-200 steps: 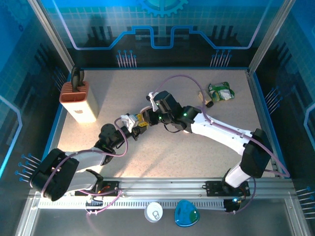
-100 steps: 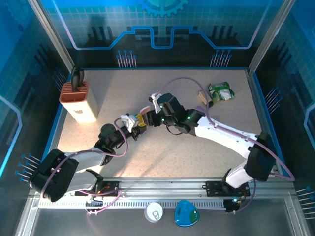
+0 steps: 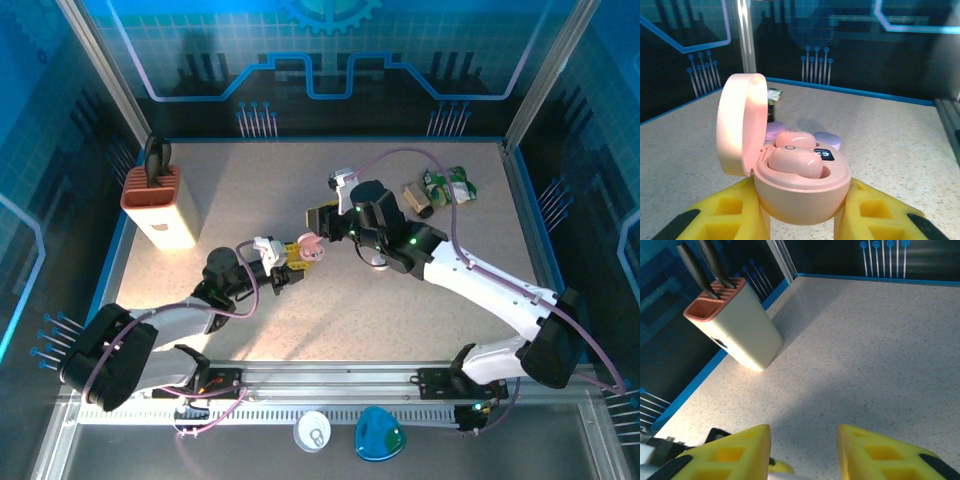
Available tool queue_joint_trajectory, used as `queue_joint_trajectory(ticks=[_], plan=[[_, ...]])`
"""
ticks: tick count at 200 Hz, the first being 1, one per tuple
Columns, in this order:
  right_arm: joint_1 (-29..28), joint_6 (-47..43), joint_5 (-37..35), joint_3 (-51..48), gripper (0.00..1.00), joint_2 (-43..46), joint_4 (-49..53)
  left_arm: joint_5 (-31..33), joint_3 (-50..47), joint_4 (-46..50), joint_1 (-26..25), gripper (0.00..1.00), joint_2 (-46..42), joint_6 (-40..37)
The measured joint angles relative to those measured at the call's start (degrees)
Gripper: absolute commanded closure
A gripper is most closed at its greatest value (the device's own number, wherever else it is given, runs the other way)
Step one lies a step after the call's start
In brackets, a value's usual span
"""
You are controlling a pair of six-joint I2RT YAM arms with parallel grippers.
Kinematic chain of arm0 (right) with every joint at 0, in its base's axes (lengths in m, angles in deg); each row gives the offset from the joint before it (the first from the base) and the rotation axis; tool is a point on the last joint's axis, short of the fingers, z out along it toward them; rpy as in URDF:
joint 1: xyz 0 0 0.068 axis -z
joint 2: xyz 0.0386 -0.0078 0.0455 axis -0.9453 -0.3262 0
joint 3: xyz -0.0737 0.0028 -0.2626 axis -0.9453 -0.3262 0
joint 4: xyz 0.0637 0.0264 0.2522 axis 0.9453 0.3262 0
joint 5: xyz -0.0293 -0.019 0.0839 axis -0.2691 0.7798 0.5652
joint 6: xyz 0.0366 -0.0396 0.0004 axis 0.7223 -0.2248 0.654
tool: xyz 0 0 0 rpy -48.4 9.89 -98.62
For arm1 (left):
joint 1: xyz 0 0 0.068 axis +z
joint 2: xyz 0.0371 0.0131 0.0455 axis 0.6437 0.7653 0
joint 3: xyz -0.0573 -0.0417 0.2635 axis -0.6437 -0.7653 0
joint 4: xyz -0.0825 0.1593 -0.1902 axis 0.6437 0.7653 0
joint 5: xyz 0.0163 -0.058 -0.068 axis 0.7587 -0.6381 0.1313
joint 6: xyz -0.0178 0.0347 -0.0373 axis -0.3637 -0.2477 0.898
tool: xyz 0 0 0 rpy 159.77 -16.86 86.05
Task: Insert wireless bluetooth earbuds into charging case
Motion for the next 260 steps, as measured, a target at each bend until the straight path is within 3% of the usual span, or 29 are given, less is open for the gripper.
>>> queue_joint_trajectory(ticks=[42, 112, 130, 159, 198, 229, 260], plan=[[2.51, -0.55, 4.0, -0.87, 0.67, -0.55, 0.85, -2.49, 0.22, -1.05, 0.0, 0.76, 0.11, 2.73], [2.93, -4.7, 8.98, -5.4, 0.66, 2.56, 4.57, -1.62, 0.28, -10.97, -0.04, 0.77, 6.01, 10.75], [3.1, -5.44, 9.53, -7.82, 0.61, 6.12, 5.44, -0.74, 0.33, -13.62, -0.04, 0.77, 6.14, 11.78], [4.66, -4.63, 11.06, -11.61, 0.43, 11.3, 5.03, 0.07, 1.03, -16.92, -0.13, 0.77, 6.86, 13.38], [12.44, 8.33, 20.81, -21.05, 0.33, 14.84, -4.83, 0.96, 1.51, -18.03, -2.05, 0.76, 6.95, 14.1], [14.8, 20.61, 31.01, -27.28, 0.33, 11.56, -16.44, 1.14, 1.9, -18.27, -3.82, 0.76, 6.95, 13.99], [15.56, 30.25, 36.11, -29.79, 0.36, 7.69, -28.68, 3.5, 1.95, -19.26, -3.93, 0.76, 7.17, 13.68]])
